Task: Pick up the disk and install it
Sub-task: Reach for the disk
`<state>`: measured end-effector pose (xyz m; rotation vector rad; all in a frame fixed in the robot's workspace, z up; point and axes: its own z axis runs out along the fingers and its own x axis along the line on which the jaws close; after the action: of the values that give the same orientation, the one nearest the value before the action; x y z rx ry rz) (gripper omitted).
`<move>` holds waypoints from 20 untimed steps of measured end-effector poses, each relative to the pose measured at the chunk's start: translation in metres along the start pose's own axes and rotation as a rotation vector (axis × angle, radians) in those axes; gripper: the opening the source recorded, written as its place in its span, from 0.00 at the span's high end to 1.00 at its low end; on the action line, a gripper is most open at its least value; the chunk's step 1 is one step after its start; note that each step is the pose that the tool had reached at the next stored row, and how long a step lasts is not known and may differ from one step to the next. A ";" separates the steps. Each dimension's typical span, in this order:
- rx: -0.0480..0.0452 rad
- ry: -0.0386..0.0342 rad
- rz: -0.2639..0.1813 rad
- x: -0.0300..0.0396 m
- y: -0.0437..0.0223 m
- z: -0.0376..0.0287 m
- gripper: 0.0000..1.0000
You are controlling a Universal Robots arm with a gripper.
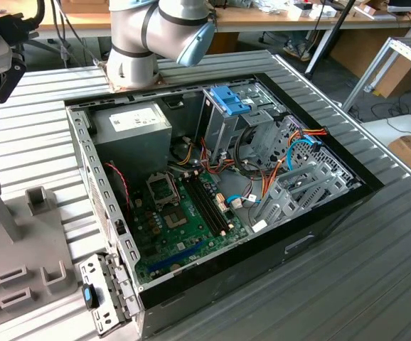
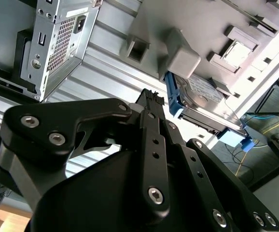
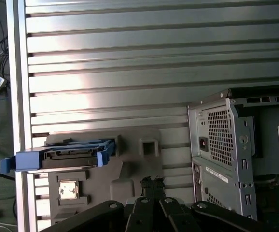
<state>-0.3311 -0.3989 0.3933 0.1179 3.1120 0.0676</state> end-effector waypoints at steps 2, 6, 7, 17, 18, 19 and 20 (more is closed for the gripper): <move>0.0000 0.0000 0.000 0.0010 -0.0001 0.0000 0.89; 0.0000 -0.0001 0.000 0.0062 -0.0005 -0.0001 0.89; 0.0000 -0.0001 0.000 0.0075 -0.0006 -0.0002 0.89; 0.0000 0.0000 0.000 0.0270 -0.0021 -0.0007 0.89; 0.0000 0.0000 0.000 0.0302 -0.0023 -0.0009 0.89; 0.0001 0.0000 0.000 0.0328 -0.0025 -0.0010 0.89; 0.0001 0.0000 0.000 0.0346 -0.0026 -0.0010 0.89</move>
<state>-0.3659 -0.3989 0.3933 0.1179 3.1121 0.0676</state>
